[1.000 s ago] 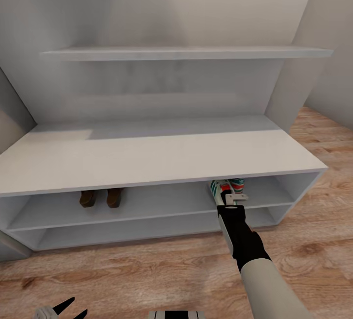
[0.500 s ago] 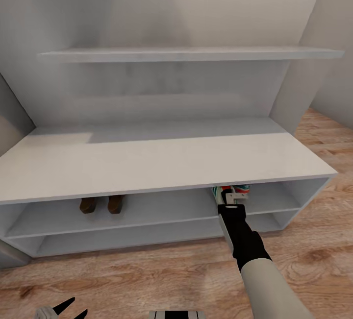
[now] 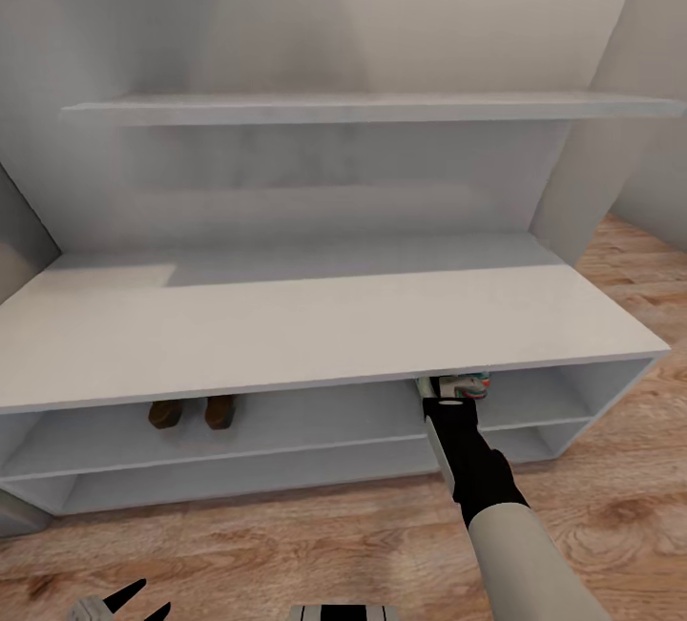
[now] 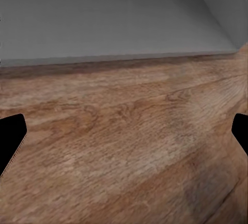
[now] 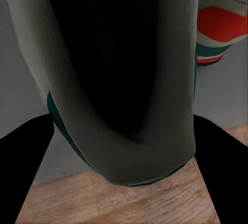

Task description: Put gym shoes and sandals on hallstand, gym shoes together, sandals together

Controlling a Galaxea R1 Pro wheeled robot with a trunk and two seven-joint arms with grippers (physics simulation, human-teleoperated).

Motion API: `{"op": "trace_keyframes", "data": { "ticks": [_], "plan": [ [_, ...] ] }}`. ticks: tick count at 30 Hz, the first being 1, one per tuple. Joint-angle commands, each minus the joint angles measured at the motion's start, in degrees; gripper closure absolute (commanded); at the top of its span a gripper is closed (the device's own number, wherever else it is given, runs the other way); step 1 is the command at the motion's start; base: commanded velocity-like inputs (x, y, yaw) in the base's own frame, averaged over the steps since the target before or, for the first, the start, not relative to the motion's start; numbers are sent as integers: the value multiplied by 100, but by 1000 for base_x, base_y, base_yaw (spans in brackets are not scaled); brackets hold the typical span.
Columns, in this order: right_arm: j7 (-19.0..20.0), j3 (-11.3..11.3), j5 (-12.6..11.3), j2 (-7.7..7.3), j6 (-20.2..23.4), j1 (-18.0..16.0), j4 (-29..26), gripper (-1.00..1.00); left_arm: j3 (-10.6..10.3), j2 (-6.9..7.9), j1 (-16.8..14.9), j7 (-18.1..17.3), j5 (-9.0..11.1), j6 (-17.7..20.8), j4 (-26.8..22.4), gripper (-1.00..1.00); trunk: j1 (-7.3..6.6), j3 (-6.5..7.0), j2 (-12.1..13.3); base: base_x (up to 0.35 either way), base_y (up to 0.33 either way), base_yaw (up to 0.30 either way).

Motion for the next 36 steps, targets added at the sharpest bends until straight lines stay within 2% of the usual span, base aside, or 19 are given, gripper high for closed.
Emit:
{"op": "trace_keyframes", "data": {
  "ticks": [1,15,16,28,36],
  "plan": [
    [24,-14,42,6,34,0,131,100,14,1,-6,-22,1,-31,8,-100,2,-5,-1,155,0,0],
    [24,-21,42,6,34,0,131,100,9,-3,-5,-22,1,-31,20,-100,2,-5,-1,33,0,0],
    [24,-21,42,6,34,0,131,-100,9,-3,-8,-22,1,-31,21,-100,2,-5,-1,0,0,0],
    [24,-23,42,6,31,0,131,-100,14,5,-6,-22,1,-31,21,-100,2,-5,-1,-4,0,0],
    [24,-23,42,6,33,0,131,-100,14,-2,-4,-22,1,-31,21,-100,2,-5,-1,-271,0,0]
  ]
}}
